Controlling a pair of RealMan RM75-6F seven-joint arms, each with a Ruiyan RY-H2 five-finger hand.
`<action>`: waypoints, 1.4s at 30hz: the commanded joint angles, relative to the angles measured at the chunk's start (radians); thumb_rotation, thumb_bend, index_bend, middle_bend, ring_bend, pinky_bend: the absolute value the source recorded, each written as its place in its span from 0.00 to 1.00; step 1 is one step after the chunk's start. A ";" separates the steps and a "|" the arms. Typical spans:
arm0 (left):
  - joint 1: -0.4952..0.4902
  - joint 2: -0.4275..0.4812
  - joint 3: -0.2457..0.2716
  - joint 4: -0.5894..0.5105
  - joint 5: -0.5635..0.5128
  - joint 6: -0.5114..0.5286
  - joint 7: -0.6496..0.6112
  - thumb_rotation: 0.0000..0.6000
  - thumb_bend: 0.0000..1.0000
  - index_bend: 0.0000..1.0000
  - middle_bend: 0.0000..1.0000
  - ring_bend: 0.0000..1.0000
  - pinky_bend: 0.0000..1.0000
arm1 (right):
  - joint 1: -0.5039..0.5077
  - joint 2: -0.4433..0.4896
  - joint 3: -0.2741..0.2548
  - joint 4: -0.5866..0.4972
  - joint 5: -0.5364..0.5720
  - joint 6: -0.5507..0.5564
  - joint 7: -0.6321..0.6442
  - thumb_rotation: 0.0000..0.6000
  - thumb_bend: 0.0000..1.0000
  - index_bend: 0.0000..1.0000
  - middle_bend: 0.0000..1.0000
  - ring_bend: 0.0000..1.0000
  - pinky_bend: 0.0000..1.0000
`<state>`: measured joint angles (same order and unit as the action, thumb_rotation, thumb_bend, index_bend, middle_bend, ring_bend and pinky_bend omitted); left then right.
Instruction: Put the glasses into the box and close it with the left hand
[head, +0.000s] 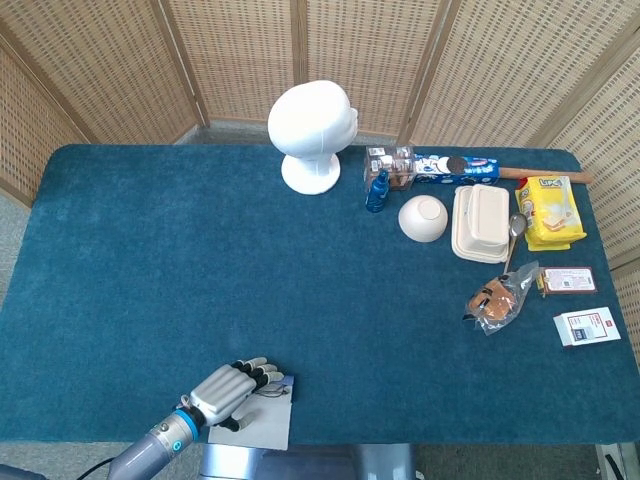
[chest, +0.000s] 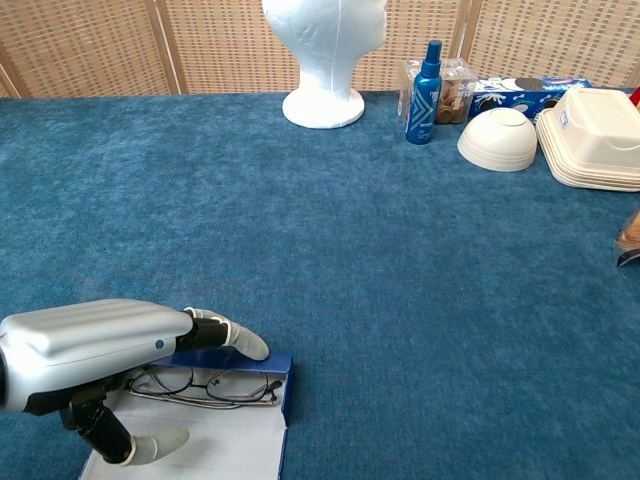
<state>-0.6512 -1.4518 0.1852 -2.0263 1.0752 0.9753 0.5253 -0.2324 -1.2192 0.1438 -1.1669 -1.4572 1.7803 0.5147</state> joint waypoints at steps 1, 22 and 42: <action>0.002 0.002 0.003 -0.002 0.001 0.001 0.002 1.00 0.38 0.14 0.15 0.06 0.17 | 0.000 0.000 0.000 0.000 -0.001 0.001 -0.001 0.97 0.39 0.04 0.17 0.13 0.28; 0.099 -0.027 -0.008 0.069 0.176 0.151 -0.023 1.00 0.39 0.09 0.12 0.04 0.13 | 0.009 0.006 -0.003 -0.015 -0.012 -0.003 -0.017 0.97 0.39 0.04 0.16 0.13 0.28; 0.216 -0.043 0.093 0.239 0.545 0.275 -0.074 1.00 0.32 0.04 0.02 0.00 0.00 | 0.044 0.015 -0.015 -0.053 -0.048 -0.021 -0.061 0.97 0.39 0.04 0.16 0.13 0.28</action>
<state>-0.4485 -1.4942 0.2642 -1.8038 1.5990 1.2385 0.4595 -0.1892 -1.2044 0.1295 -1.2193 -1.5045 1.7598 0.4543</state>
